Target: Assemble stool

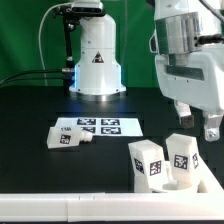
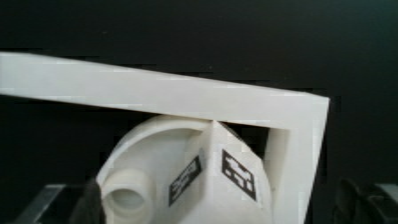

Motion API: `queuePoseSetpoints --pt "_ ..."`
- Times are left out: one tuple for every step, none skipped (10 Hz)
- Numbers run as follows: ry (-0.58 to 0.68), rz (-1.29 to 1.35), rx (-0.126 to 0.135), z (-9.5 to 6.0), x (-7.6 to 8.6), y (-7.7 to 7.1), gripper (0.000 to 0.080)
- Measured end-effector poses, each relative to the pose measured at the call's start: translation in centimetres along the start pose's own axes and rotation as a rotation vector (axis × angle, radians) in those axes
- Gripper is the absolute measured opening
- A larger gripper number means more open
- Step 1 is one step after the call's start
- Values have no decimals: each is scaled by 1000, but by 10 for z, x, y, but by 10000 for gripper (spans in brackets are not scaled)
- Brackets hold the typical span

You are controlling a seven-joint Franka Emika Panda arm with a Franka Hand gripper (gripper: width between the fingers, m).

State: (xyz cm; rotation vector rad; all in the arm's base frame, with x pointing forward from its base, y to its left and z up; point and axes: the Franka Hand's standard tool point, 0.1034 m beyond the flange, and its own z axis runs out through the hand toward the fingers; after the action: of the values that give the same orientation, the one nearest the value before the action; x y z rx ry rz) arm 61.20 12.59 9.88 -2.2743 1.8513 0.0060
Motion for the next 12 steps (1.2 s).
queuePoseSetpoints --pt "0 -37 0 0 0 0 649" --pt "4 -141 -2 0 1 0 649" --pt "7 -365 -42 -3 2 0 649" --pt "9 -581 -78 -9 4 -6 649" --pt "-13 -752 -129 -11 1 -9 649" --pt "-4 -806 -115 -13 3 -13 649" --pt "-7 -873 -119 -12 4 -12 649" --pt "-12 -980 -122 -12 5 -12 649" --pt "4 -1134 -133 -12 8 -13 649" --pt "34 -1359 -140 -10 9 -18 649" --pt "49 -1546 -148 -6 9 -20 649" --pt "75 -1680 -150 -2 8 -21 649"
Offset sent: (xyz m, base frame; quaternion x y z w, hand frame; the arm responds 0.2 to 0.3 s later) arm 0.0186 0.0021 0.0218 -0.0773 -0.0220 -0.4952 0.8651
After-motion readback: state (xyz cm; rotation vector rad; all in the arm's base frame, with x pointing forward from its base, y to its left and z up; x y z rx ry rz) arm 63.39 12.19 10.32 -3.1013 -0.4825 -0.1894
